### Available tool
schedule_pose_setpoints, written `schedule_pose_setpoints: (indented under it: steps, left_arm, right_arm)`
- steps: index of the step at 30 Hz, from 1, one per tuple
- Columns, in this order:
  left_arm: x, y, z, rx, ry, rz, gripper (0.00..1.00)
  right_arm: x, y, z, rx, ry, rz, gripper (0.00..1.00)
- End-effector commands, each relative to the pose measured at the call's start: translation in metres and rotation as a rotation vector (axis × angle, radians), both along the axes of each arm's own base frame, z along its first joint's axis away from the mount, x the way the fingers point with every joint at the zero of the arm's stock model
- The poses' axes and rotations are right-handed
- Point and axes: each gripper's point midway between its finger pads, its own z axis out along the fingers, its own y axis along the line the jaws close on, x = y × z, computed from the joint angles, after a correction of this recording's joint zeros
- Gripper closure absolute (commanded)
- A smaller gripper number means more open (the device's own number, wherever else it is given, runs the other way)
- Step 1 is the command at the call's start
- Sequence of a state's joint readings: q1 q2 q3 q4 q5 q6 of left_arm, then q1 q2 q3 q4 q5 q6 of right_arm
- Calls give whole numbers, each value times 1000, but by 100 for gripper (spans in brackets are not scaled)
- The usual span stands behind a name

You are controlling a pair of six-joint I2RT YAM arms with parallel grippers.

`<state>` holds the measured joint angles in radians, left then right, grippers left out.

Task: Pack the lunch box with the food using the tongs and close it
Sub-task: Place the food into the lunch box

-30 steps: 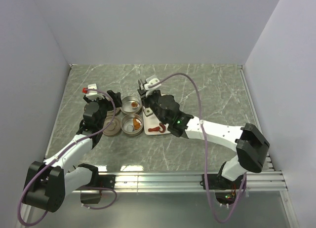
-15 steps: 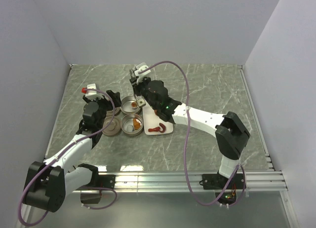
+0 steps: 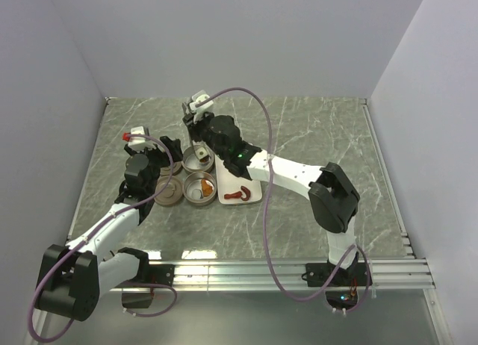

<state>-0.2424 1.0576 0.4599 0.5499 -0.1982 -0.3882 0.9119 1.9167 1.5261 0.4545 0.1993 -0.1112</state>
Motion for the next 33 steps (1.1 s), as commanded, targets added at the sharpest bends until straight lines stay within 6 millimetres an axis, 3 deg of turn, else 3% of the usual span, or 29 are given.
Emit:
schedule_pose_setpoints:
  steps: [1, 7, 13, 22, 33]
  left_arm:
    - [2, -2, 14, -26, -43, -9, 1]
    - [2, -2, 13, -26, -40, -9, 1]
    - [2, -2, 13, -26, -40, -11, 1]
    - [2, -2, 13, -26, -41, -12, 1]
    - [2, -3, 14, -26, -43, -17, 1]
  right_arm:
    - [5, 7, 31, 68, -38, 12, 71]
    - [10, 9, 27, 66, -32, 17, 56]
    - [12, 8, 25, 63, -29, 11, 48]
    - [7, 0, 33, 86, -45, 1, 48]
    - [-3, -26, 48, 127, -82, -41, 50]
